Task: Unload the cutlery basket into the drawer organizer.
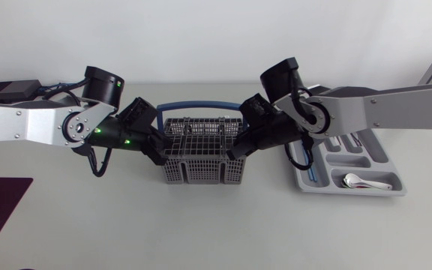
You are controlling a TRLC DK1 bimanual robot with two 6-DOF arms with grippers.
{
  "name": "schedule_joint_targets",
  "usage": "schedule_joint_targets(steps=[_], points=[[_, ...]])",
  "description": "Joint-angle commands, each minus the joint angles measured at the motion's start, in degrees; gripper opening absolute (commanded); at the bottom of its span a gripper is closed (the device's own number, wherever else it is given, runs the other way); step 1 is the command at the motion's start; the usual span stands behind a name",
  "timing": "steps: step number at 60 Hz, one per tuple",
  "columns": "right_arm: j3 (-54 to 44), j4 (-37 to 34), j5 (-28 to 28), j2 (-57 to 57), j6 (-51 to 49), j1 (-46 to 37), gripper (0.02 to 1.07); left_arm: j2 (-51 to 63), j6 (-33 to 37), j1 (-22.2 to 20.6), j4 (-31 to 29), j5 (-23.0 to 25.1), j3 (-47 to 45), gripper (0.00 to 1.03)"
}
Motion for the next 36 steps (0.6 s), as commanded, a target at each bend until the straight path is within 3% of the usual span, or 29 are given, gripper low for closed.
schedule_joint_targets(steps=[1, 20, 36], points=[[-2.50, -0.19, 0.81, -2.68, -0.05, -0.08, 0.08, -1.49, 0.40, -0.94, -1.32, 0.56, -0.76, 0.31], [-5.84, -1.77, 3.54, -14.01, -0.14, 2.91, 0.08, -9.13, -0.65, -2.17, -3.43, 1.35, -1.55, 0.31], [-10.94, -1.68, 4.07, -15.42, -0.49, 2.64, 0.08, -9.31, 0.84, -1.03, -3.96, 1.17, -5.77, 0.31]])
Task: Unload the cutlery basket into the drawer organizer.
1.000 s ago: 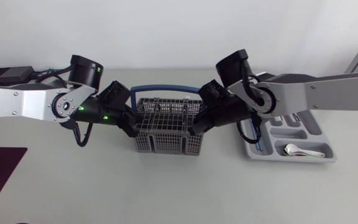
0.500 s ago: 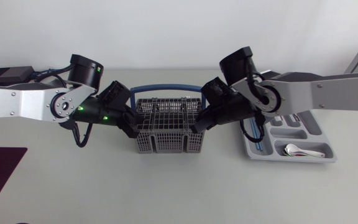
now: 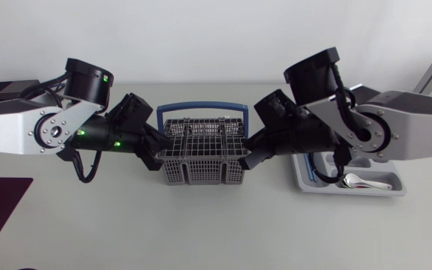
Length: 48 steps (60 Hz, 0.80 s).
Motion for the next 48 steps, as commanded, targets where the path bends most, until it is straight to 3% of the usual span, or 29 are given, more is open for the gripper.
schedule_joint_targets(steps=[1, 48], points=[[-2.46, -0.52, 0.59, -0.19, -0.47, -0.46, 0.08, -0.54, 0.93, 0.66, -0.79, 0.54, -2.56, 0.31], [-4.57, 1.85, -0.02, 3.07, -1.08, -1.51, 0.08, 1.74, 1.55, 0.74, 0.97, -0.69, -2.12, 0.31]])
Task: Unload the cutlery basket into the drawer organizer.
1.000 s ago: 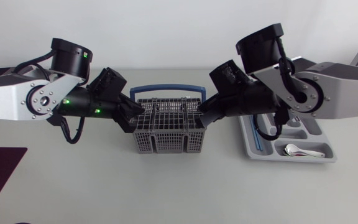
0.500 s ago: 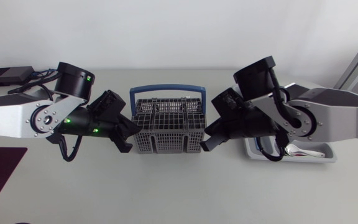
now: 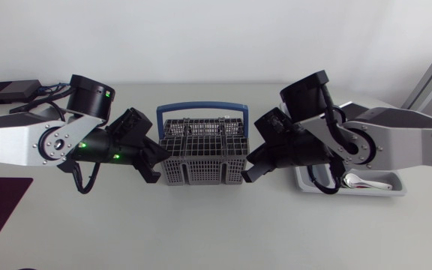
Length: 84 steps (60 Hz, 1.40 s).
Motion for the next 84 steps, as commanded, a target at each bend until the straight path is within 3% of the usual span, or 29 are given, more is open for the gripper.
schedule_joint_targets(steps=[1, 19, 36, 50, 59, 62, 67, 73, 77, 84], points=[[-1.22, 0.45, 0.02, 0.64, -0.67, -0.29, 0.08, 1.59, 0.26, 0.20, 0.07, -0.21, 1.62, 0.31], [-2.02, -1.40, 0.02, -3.32, -1.02, -0.29, 0.08, 1.50, 0.08, -0.15, -0.19, -0.21, 2.67, 0.31], [-2.19, -4.74, 0.19, -11.05, -1.64, -1.17, 0.08, -9.13, -1.15, -0.86, -4.23, -0.38, 2.06, 0.31], [-4.48, -5.35, 0.63, -18.26, -3.04, -7.06, 0.08, -15.81, -1.50, 0.46, -4.50, -3.20, -0.93, 0.33], [-7.90, -4.74, 0.99, -23.62, -4.36, -11.63, 0.10, -20.82, -1.50, 3.54, -4.50, -3.99, -4.18, 0.40], [-8.96, -4.47, 0.90, -25.64, -4.89, -13.83, 0.10, -22.76, -1.50, 4.07, -4.67, -4.43, -5.41, 0.49], [-10.89, -4.47, 0.63, -28.63, -5.94, -16.81, 0.32, -25.83, -1.50, 5.30, -4.94, -5.22, -7.43, 0.71], [-13.27, -4.47, 0.63, -32.41, -7.00, -19.19, 0.72, -28.91, -1.33, 7.76, -6.26, -5.22, -8.49, 0.97], [-14.41, -4.56, 0.81, -34.60, -7.35, -20.33, 0.99, -30.67, -1.33, 9.16, -6.34, -5.22, -9.45, 0.99], [-15.81, -4.56, 0.90, -38.38, -7.61, -22.70, 1.03, -32.95, -1.50, 10.66, -6.26, -5.22, -10.95, 0.99]])
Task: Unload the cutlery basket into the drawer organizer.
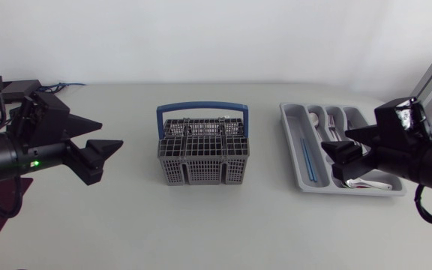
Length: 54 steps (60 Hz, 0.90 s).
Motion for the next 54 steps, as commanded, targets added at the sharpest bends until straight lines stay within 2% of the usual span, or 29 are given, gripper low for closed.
schedule_joint_targets(steps=[1, 22, 29, 39, 45, 54], points=[[-2.02, -0.19, 0.24, -2.89, -1.43, -1.72, 1.03, -2.03, -1.15, 1.08, -0.35, -0.26, -2.27, 0.99], [-6.33, -0.36, 0.33, -8.95, -5.29, -6.82, 1.03, -13.37, -2.12, 5.48, 2.37, -0.26, -9.04, 0.99], [-8.70, 1.04, 0.15, -11.59, -6.53, -8.66, 1.03, -17.76, -4.58, 7.59, 5.45, -0.35, -11.59, 0.99], [-10.20, 1.92, 0.42, -13.52, -7.58, -9.63, 1.03, -19.78, -6.07, 8.03, 7.56, -1.22, -14.14, 0.99], [-10.82, 2.38, 0.55, -17.35, -7.24, -11.37, 1.03, -23.60, -6.31, 9.95, 8.05, -1.34, -16.15, 0.99], [-15.07, 4.95, 1.53, -22.33, -3.42, -10.96, 1.03, -28.39, -9.61, 9.77, 9.29, -3.87, -19.92, 0.99]])
